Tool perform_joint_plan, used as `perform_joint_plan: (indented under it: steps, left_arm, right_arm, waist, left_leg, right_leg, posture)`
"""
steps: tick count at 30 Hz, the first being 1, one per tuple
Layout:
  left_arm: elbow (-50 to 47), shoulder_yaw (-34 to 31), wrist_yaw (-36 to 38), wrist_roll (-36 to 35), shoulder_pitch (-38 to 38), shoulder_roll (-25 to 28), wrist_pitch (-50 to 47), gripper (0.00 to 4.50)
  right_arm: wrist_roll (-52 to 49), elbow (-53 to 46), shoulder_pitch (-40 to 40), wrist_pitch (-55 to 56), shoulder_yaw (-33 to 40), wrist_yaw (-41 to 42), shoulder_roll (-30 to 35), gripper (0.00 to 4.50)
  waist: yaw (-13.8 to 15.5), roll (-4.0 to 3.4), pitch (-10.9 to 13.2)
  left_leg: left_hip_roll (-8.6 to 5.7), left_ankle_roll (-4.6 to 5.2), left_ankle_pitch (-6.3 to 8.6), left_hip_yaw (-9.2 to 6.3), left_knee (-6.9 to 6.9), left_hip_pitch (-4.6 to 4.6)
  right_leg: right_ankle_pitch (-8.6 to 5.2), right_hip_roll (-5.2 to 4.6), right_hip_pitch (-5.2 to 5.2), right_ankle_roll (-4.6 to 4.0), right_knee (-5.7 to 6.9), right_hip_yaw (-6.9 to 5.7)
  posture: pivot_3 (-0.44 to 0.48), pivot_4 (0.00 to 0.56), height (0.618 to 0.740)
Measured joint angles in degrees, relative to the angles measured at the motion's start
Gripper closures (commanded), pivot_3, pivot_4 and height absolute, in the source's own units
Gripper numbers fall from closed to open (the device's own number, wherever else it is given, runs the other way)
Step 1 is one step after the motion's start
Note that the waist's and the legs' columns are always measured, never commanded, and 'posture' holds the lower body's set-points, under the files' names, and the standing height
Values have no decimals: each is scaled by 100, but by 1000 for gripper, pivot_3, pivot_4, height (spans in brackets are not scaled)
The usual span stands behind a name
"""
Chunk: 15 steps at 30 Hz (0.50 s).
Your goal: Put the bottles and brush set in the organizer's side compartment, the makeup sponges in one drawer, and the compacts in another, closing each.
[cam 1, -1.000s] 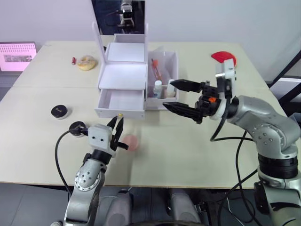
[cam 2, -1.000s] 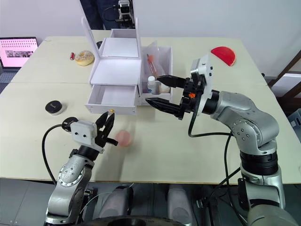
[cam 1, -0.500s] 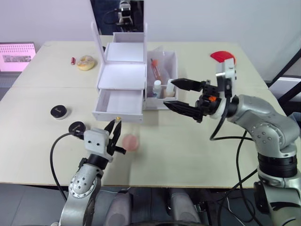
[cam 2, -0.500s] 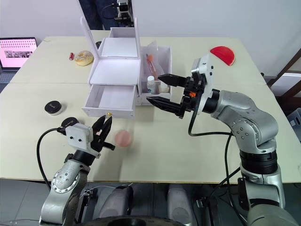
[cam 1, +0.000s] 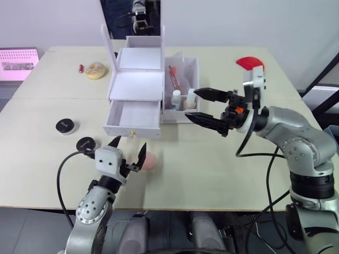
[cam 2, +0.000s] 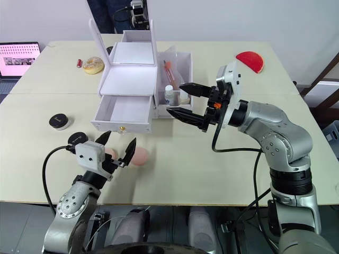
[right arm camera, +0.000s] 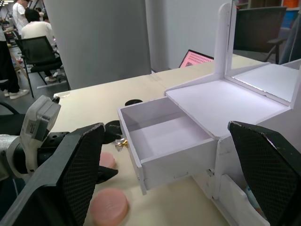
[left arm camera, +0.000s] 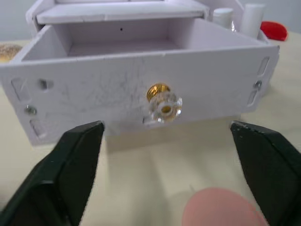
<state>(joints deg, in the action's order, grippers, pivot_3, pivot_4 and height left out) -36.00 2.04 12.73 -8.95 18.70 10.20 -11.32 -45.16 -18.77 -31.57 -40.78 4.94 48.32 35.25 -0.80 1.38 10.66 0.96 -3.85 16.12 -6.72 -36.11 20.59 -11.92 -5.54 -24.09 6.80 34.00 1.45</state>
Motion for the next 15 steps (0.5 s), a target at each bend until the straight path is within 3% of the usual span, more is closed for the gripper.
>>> perform_joint_plan:
  steps: [4,7,11,15]
  left_arm:
    - [-478,-662,440,-681,551,490,-234,64]
    - [-481,-1788,1236,-1743,1004,1336,-591,64]
    - [595,-3657,2528,-2945,1255,2718,-1141,64]
    - [1799,-4352,3563,-3152,1150,3632,-1315,64]
  right_arm:
    - [8,-1,280,8,164,190,405,0]
    - [214,15,915,167,397,466,946,0]
    - [678,252,2025,672,773,963,1532,0]
    - [887,469,2622,1141,1251,1283,1633,0]
  waist:
    - [25,1,1]
    - [38,4,-1]
    - [8,-5,3]
    - [-31,-5,5]
  left_leg:
    - [1,0,0,-1,3,11]
    - [1,0,0,-1,-1,41]
    - [1,0,0,3,-10,54]
    - [1,-2,1,8,-22,59]
  right_leg:
    - [-3,0,-14,1,0,-1]
    - [-3,-2,-40,-1,0,-4]
    - [-1,-3,-52,-3,-3,-7]
    - [-1,-4,-52,-3,-15,-6]
  posture:
    - [0,150,739]
    - [0,150,739]
    - [0,150,739]
    - [0,150,739]
